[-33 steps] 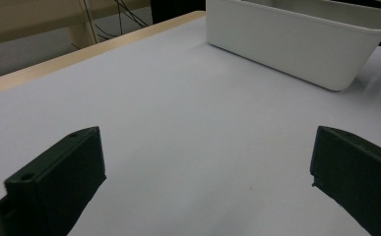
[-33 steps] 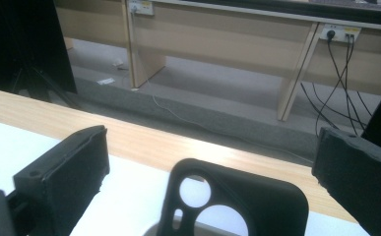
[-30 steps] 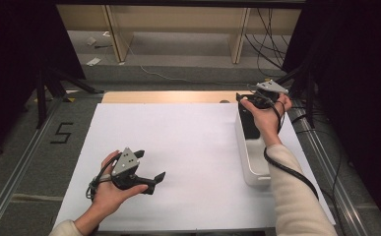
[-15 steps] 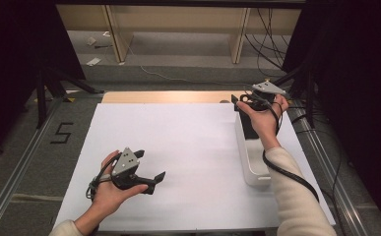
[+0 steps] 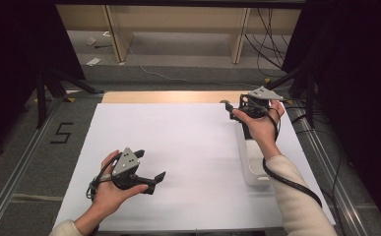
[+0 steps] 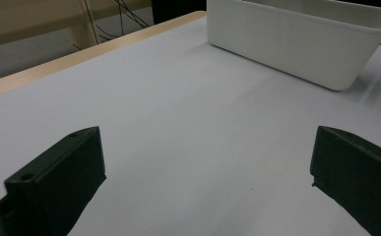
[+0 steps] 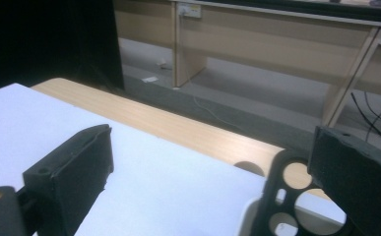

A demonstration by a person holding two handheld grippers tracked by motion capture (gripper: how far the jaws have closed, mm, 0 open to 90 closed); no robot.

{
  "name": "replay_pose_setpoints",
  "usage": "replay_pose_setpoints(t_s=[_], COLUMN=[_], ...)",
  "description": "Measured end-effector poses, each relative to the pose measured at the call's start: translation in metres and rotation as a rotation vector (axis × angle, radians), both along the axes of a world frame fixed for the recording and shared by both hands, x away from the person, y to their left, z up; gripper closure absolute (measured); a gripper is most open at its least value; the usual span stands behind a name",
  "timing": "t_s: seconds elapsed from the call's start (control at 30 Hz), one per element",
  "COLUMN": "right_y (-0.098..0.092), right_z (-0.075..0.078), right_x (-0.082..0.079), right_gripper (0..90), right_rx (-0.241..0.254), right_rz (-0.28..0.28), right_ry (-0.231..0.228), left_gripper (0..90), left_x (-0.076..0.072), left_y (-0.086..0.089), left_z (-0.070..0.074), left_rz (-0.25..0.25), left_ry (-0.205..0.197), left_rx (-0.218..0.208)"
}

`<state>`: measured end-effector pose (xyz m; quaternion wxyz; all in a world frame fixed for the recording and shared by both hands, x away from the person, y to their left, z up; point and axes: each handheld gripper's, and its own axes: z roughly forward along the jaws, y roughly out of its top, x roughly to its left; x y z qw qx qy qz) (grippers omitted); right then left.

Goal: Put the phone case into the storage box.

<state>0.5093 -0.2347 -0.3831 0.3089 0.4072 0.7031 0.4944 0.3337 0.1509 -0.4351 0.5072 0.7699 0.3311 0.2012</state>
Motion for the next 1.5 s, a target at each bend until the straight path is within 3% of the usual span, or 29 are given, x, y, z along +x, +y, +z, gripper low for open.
replay_pose_setpoints(t_s=[1.0,1.5], right_y=[0.027,0.028], right_z=[-0.004,-0.007], right_x=[-0.055,-0.076], right_gripper=[8.2,11.9], right_rx=[0.021,0.032], right_rz=[0.199,0.252], right_ry=[0.029,0.034], left_gripper=[0.0,0.0], left_x=[0.000,0.000], left_y=[0.000,0.000], left_z=[0.000,0.000], left_rz=[0.001,-0.001], left_ry=[0.000,-0.004], left_rx=[-0.005,-0.005])
